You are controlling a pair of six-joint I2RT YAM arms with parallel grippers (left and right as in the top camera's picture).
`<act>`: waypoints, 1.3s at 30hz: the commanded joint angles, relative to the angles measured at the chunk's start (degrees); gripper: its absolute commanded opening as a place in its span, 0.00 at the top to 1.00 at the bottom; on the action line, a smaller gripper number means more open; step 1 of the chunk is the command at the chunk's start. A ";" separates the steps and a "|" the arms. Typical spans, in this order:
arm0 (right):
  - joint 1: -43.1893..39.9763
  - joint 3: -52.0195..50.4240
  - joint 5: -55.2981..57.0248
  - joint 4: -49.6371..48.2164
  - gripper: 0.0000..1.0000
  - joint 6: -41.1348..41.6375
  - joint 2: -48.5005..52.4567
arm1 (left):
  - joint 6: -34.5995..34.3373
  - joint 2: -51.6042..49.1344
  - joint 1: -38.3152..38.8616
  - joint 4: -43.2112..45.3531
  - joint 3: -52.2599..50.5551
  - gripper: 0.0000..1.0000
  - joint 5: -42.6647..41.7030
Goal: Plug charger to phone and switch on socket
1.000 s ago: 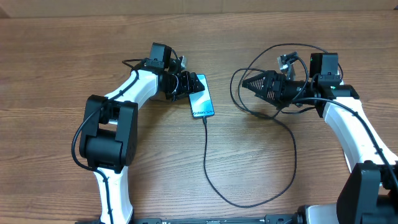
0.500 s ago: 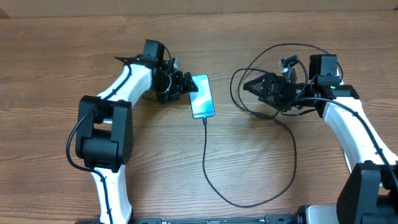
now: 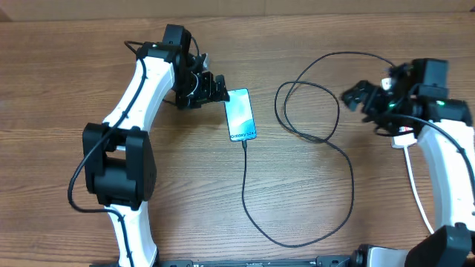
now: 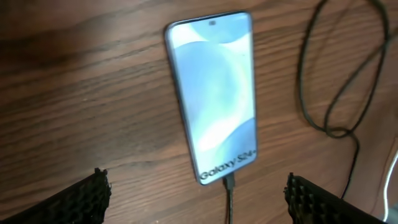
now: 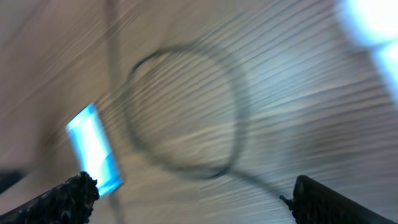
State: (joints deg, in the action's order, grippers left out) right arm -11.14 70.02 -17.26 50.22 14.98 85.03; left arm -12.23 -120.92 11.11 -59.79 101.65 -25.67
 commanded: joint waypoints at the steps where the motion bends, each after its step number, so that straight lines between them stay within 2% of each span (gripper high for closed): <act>1: -3.74 1.36 12.83 0.04 0.00 0.26 -0.46 | 3.21 4.90 1.90 0.26 1.51 0.05 0.57; 6: -11.61 1.36 14.86 -2.21 0.00 4.90 -0.04 | 3.45 5.16 3.28 0.02 1.51 0.00 0.59; 11: -19.37 1.31 14.64 -5.62 0.00 6.47 0.28 | 2.69 5.14 3.54 0.61 1.51 0.00 0.59; 15: -22.01 1.31 14.69 -8.70 0.00 6.45 1.92 | -0.79 5.14 3.54 0.59 1.51 0.00 0.61; 18: -22.56 1.31 14.67 -11.34 0.00 6.47 4.26 | -3.32 5.14 3.54 0.07 1.51 0.00 0.63; 31: -22.58 1.31 14.82 -21.99 0.00 6.47 19.12 | -3.23 5.11 3.54 0.07 1.51 0.00 0.63; 39: -22.58 1.31 14.64 -24.70 0.00 6.49 23.82 | -3.26 5.11 3.56 0.24 1.51 0.00 0.61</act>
State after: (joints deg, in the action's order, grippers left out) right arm -33.52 70.17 -2.94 26.39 21.04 107.85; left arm -14.85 -116.88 14.66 -59.64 101.84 -25.21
